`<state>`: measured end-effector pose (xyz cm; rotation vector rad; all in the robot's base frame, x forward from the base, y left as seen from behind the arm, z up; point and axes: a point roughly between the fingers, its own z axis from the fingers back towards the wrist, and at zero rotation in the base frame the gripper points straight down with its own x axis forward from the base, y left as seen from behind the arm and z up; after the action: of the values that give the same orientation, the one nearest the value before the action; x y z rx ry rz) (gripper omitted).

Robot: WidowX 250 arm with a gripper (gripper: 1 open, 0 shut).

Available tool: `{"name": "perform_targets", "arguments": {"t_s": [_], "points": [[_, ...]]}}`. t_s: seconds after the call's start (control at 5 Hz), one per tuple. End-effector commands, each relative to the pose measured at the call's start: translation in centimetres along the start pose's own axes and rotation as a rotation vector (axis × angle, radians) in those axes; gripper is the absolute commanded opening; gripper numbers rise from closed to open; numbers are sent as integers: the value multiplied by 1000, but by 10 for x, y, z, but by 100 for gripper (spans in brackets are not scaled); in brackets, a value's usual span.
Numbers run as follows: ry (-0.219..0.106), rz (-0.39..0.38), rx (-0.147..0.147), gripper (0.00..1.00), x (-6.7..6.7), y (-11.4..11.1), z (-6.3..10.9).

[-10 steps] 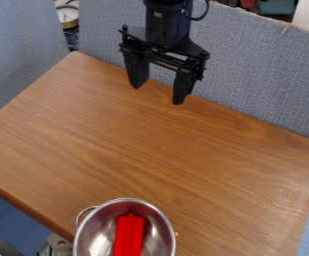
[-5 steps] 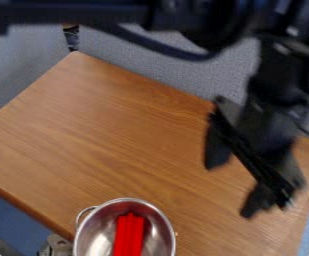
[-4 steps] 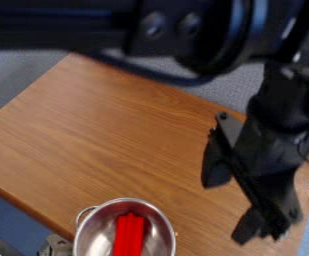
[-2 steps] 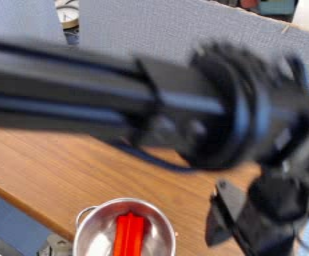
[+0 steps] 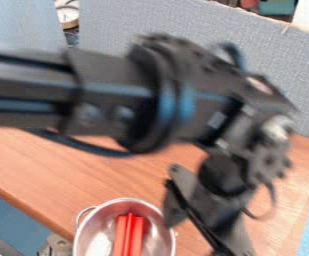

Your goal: Put the red object in the metal pot

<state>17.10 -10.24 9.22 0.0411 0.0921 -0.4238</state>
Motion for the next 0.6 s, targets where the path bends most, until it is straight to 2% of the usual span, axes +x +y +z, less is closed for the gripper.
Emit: {"name": "perform_targets", "arguments": {"t_s": [0.0, 0.2, 0.4], "points": [[-21, -69, 13, 0, -22, 49, 40], [-43, -112, 25, 100, -41, 90, 45], [-34, -290, 15, 100, -18, 60, 36]]}}
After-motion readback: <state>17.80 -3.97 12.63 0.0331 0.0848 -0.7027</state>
